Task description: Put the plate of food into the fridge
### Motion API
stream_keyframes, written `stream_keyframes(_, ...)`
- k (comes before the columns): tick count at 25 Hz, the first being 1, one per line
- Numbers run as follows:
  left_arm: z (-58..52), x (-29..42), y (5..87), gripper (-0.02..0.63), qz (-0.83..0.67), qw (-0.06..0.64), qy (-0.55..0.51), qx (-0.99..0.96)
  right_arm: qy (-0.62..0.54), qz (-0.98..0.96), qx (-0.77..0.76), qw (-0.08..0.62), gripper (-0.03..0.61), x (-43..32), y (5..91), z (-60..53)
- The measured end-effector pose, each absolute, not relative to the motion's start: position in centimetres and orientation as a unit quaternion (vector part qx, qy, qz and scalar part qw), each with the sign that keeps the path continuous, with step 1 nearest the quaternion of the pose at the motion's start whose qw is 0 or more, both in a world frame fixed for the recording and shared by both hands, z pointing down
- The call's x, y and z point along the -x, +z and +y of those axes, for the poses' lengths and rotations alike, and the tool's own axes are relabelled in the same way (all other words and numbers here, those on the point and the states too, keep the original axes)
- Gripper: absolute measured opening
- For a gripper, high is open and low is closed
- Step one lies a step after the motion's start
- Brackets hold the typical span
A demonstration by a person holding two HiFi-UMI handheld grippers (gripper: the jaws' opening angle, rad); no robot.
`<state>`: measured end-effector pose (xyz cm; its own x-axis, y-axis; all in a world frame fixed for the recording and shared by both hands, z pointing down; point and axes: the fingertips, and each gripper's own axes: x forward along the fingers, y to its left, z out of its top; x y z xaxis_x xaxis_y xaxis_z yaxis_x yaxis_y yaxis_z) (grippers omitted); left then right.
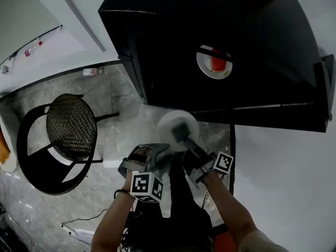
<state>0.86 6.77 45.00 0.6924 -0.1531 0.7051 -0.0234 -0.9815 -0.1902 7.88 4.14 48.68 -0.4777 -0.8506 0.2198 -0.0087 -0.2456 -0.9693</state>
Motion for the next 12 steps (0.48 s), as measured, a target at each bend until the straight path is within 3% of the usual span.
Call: stream_keyframes(12, 6.5, 0.3, 48.3, 0.141, 0.064, 0.057, -0.382, 0.92, -0.669, 0.52, 0.427, 0.316, 0.043, -9.0, 53.8, 2.8)
